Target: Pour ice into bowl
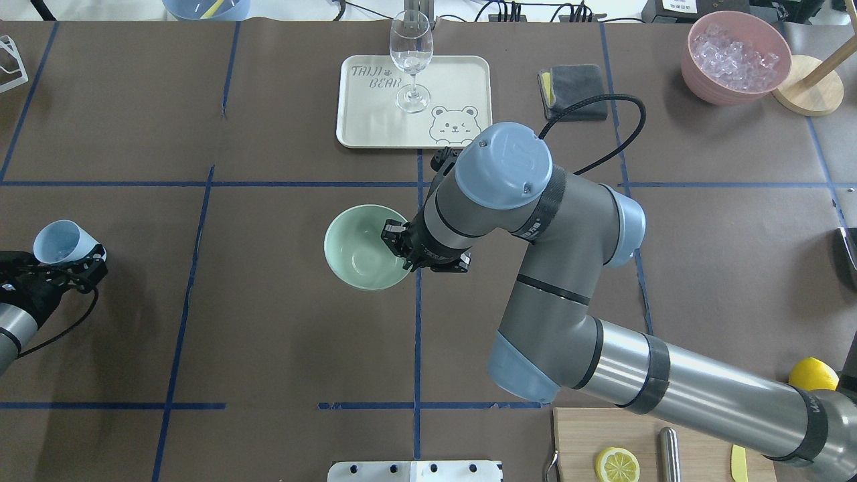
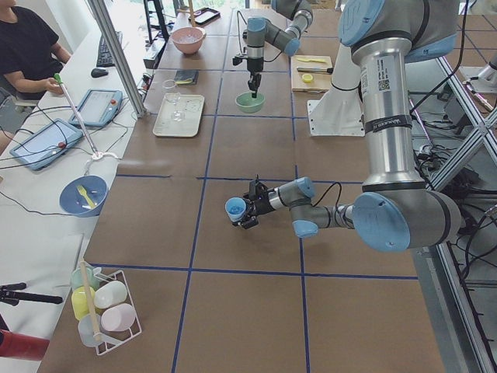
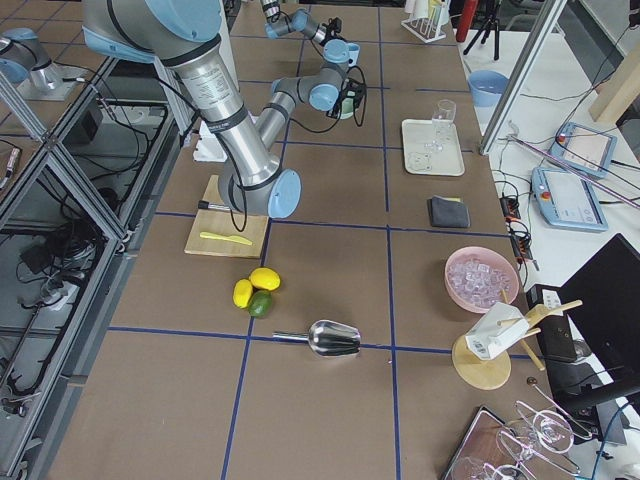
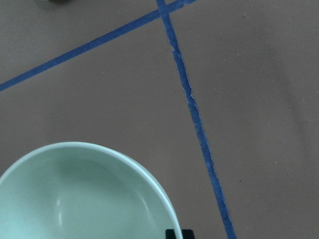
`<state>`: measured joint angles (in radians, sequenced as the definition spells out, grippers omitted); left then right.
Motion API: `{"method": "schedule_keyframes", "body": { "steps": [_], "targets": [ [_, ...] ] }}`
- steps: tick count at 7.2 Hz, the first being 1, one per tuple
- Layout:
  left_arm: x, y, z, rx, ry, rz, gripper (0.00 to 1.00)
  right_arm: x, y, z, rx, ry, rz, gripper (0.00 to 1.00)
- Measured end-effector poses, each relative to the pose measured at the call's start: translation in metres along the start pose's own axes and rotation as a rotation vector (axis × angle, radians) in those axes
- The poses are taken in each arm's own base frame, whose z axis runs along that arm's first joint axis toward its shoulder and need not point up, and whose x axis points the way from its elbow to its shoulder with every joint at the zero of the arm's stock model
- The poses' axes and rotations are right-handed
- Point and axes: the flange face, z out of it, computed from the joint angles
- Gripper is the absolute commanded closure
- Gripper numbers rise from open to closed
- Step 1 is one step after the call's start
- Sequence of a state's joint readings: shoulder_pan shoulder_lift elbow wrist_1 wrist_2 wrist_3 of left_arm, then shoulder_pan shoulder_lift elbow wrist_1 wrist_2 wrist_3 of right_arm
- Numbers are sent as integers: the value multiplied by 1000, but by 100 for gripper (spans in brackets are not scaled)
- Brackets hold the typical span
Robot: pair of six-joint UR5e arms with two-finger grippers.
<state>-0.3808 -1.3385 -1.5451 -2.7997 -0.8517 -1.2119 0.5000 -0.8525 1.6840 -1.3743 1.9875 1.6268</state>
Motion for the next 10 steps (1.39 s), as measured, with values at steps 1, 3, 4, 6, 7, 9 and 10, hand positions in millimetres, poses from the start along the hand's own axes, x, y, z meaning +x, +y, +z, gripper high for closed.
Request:
{"method": "schedule_keyframes", "body": {
  "steps": [1,3,4,6,7,9,10],
  "targets": [
    [3,-4,0,9,11,-16,83,-3,6,8,1,6,-3,100],
    [14,-15,-3,34,69,-50,100,-8,19,19,9,11,-9,100],
    [19,-25,-7,48,105,-57,100,-17,24,28,15,17,-13,100],
    [34,-59,-20,98,160,-13,100,-51,29,60,49,48,-21,100],
    [39,-69,-23,112,171,-6,100,-61,32,71,74,58,-29,46],
    [47,-80,-28,127,186,-13,100,-74,31,88,111,32,-44,0],
    [53,-85,-31,128,202,-23,100,-78,29,87,119,-3,-48,0]
  ]
}}
